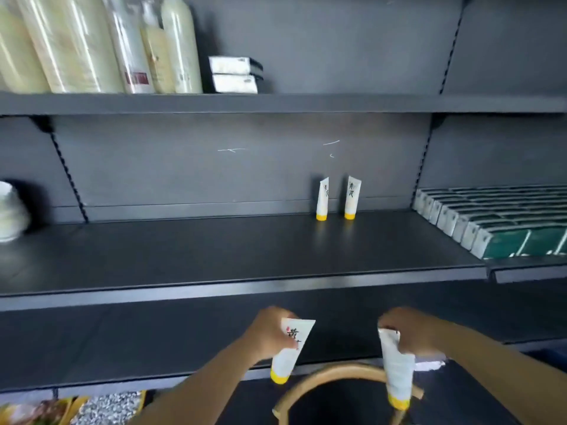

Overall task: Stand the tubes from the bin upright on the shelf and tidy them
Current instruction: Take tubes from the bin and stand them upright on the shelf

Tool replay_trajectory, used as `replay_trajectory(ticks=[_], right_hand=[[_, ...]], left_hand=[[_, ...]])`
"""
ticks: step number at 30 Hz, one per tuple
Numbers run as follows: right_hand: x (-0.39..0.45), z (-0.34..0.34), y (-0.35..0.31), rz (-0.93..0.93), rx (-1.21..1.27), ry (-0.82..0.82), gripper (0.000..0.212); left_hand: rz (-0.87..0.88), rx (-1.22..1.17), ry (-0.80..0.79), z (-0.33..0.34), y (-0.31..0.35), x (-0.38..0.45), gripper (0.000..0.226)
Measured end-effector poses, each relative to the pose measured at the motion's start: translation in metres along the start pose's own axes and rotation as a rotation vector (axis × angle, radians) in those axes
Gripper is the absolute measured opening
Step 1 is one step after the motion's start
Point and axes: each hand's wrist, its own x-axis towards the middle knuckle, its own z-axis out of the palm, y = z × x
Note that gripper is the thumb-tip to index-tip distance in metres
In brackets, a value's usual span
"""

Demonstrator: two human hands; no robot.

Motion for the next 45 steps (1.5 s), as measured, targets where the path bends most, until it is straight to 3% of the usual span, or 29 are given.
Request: replay_trajectory(ticks=[2,5,9,14,20,27,37,45], right_hand=[[0.007,-0.061,-0.012,0.103,0.092,0.03,0.029],[0.032,-0.122,-0.011,0.067,0.146,0.215,0.027],[0.08,-0.183,-0.012,0.017,0.273,0.387,0.034],[0.172,-0.228,-0.01,-0.015,0.261,0.521,0.032],[0.282,-0.239,0.007,0.008,0.312,0.596,0.036],[0.345,-0.238,0.017,0.048,0.307,0.616,0.035],[0.394,-0.217,0.016,0.044,0.302,0.583,0.057],[0.397,-0.217,0.02,0.016,0.25,0.569,0.058]], left_hand=[[-0.009,-0.065,0.072,-0.037,0.006,0.014,0.023],[0.002,-0.127,0.205,-0.086,0.016,0.038,0.02],[-0.016,-0.102,0.378,-0.135,0.023,0.087,0.018],[-0.078,-0.051,0.501,-0.17,0.022,0.163,0.019],[-0.1,-0.076,0.521,-0.193,0.016,0.25,0.024],[-0.154,-0.051,0.568,-0.194,-0.003,0.309,0.021],[-0.227,0.072,0.549,-0.185,-0.024,0.356,0.038],[-0.214,0.191,0.544,-0.182,-0.025,0.366,0.041]])
